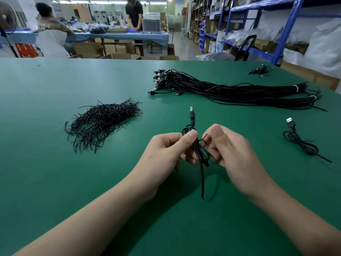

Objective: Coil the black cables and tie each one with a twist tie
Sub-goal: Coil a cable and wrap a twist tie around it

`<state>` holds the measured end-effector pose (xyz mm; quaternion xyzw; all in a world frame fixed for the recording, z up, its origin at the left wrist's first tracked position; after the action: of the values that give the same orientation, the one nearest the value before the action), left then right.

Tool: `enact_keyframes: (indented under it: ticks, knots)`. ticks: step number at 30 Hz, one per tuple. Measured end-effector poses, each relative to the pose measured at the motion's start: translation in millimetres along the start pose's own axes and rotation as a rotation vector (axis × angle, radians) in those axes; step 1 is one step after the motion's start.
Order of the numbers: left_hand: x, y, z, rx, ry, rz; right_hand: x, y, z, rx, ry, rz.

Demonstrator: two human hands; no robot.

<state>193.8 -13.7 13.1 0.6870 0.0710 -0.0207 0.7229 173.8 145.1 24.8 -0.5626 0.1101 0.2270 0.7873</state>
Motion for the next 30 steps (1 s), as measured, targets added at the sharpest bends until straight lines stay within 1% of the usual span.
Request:
enact_keyframes:
  ticks: [1, 2, 4, 6, 8, 10, 12, 13, 14, 17, 18, 20, 23, 25, 26, 28, 30]
  knots:
    - [-1, 0, 1, -0.007, 0.037, -0.007, 0, 2, -1, -0.031, -0.019, -0.070]
    - [-1, -1, 2, -0.012, 0.060, -0.006, 0, 3, -2, -0.028, -0.042, -0.099]
    - [0, -2, 1, -0.008, 0.077, 0.003, 1, 1, -4, 0.005, -0.090, -0.082]
    - [1, -3, -1, -0.002, 0.088, 0.026, 2, 1, -6, -0.010, -0.120, -0.076]
    - [2, -4, -1, -0.018, 0.091, 0.037, 0, 4, -5, -0.056, -0.125, -0.115]
    - [1, -5, 1, -0.018, 0.103, 0.049, -4, 8, 1, -0.021, -0.081, -0.160]
    - [-1, -6, 5, -0.043, 0.128, 0.057, -15, 14, 20, 0.128, 0.016, -0.196]
    - [-2, -7, 6, -0.071, 0.137, 0.047, -22, 18, 33, 0.240, 0.065, -0.210]
    - [-2, -8, 7, -0.093, 0.141, 0.033, -29, 22, 48, 0.390, 0.105, -0.219]
    - [-3, -11, 8, -0.126, 0.137, -0.008, -49, 38, 98, 1.011, 0.207, -0.242]
    - [-3, -12, 7, -0.136, 0.132, -0.018, -54, 44, 113, 1.150, 0.228, -0.258]
    - [-4, -13, 5, -0.170, 0.114, -0.040, -61, 56, 138, 1.314, 0.218, -0.323]
    - [-3, -15, 3, -0.229, 0.085, -0.089, -66, 69, 164, 1.430, 0.147, -0.472]
    - [-2, -15, 2, -0.265, 0.088, -0.124, -68, 71, 172, 1.446, 0.110, -0.515]
    - [-3, -15, 2, -0.281, 0.095, -0.139, -69, 70, 174, 1.455, 0.110, -0.486]
    - [-5, -14, 2, -0.301, 0.114, -0.156, -74, 64, 171, 1.455, 0.154, -0.338]
    - [-11, -11, 2, -0.302, 0.119, -0.150, -82, 58, 164, 1.368, 0.182, -0.213]
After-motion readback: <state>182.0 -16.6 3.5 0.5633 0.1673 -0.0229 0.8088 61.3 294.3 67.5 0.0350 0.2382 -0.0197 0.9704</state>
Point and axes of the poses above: each hand's wrist, its own x-axis away from the middle knuckle, its own z-axis out of the back of the hand, y = z × x, the point moved 3 cm from there along -x, towards the middle knuckle, and after that the axes turned 7 degrees about y, right-handed, at the moved point
